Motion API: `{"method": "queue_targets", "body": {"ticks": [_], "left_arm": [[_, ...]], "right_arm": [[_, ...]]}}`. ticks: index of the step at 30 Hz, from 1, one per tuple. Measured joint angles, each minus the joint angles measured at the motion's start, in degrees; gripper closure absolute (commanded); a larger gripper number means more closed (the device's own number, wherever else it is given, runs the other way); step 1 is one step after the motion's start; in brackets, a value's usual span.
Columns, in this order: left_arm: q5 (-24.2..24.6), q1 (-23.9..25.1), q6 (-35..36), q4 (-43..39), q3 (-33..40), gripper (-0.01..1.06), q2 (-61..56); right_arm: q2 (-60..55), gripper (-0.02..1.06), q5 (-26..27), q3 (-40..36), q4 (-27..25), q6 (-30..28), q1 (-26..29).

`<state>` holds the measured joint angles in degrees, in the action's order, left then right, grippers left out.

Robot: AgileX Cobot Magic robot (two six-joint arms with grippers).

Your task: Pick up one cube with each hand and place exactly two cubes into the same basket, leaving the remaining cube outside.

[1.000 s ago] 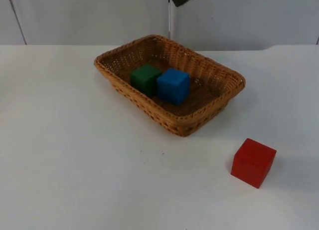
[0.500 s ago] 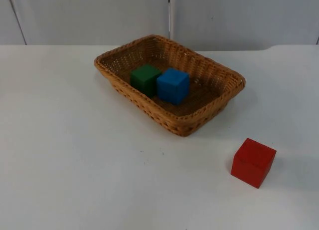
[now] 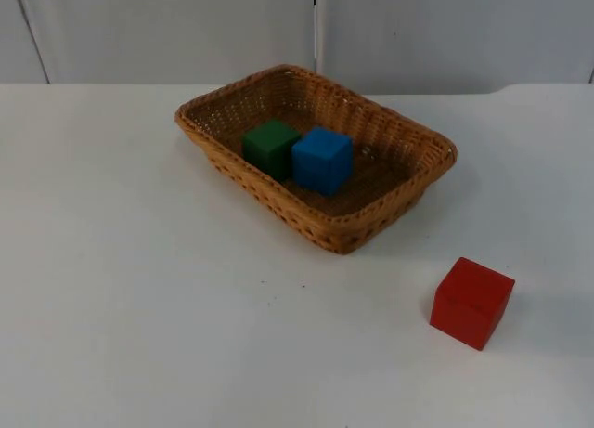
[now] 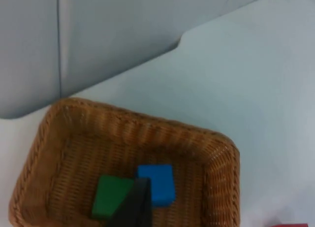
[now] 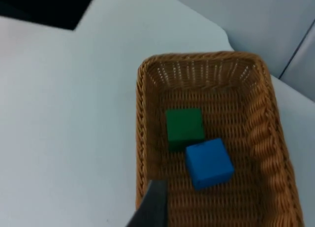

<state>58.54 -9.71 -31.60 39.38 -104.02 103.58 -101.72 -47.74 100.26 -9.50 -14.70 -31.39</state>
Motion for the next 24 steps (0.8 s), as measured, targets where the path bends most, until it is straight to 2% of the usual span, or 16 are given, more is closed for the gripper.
{"method": "queue_targets", "body": {"ticks": [2,5,10,24], "left_arm": [[0.32,0.0,0.06,0.0,1.37,0.0,-0.66],[-1.81,0.0,0.06,0.0,5.4,0.0,-1.86],[-8.25,0.0,-0.37,0.0,16.81,0.0,-6.61],[-13.77,0.0,-2.89,-1.18,32.57,0.0,-22.91]], "right_arm": [[0.66,0.24,0.97,-2.5,-0.89,0.0,0.0],[1.53,0.24,2.89,-6.14,-2.21,-0.22,0.0],[4.68,0.24,7.08,-13.68,-4.12,-0.84,0.0],[13.32,0.24,9.82,-24.21,-4.71,-1.05,0.0]]}}
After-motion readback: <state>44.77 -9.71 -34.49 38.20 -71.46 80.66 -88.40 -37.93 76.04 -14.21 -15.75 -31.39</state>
